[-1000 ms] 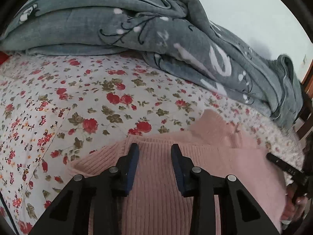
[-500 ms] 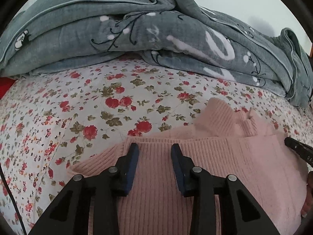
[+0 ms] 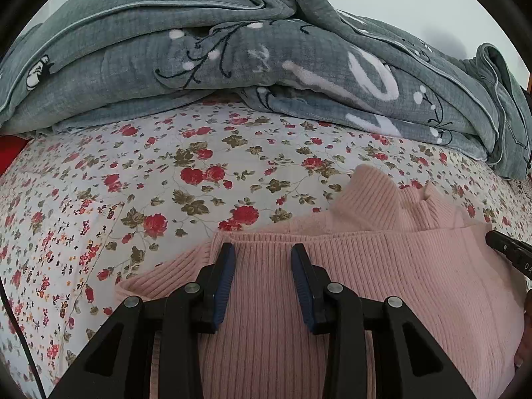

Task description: Fold small clothes

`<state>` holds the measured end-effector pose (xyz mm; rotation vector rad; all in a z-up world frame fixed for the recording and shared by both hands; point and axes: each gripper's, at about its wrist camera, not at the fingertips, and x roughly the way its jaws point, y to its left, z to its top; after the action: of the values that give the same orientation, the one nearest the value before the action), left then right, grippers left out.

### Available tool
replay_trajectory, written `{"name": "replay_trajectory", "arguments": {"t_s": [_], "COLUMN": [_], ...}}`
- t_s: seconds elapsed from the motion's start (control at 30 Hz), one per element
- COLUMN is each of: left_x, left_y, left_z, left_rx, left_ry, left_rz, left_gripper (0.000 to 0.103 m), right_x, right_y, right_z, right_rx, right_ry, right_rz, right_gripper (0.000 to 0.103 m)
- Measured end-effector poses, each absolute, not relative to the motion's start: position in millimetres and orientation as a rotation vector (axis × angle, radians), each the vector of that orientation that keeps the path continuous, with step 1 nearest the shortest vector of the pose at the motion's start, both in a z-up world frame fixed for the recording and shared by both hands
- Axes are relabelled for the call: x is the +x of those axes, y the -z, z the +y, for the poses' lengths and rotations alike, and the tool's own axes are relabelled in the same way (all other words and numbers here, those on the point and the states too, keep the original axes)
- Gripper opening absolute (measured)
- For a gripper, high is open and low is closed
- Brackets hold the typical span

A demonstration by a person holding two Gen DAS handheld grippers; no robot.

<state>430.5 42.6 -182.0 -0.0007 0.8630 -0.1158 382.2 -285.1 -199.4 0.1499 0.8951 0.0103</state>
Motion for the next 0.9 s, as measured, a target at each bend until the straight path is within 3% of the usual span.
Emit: {"name": "replay_trajectory", "arguments": {"t_s": [0.9], "left_x": [430.0], "left_y": [180.8], "left_z": [42.9], "left_rx": [-0.009], "left_ry": [0.122], "left_rz": [0.865], "left_gripper": [0.034], "right_x": [382.4], "right_y": [199.7], "right_z": [-282.4], "right_rx": [0.147], "right_ry": [-0.016], "right_rz": [0.898], "right_gripper": [0.016]}}
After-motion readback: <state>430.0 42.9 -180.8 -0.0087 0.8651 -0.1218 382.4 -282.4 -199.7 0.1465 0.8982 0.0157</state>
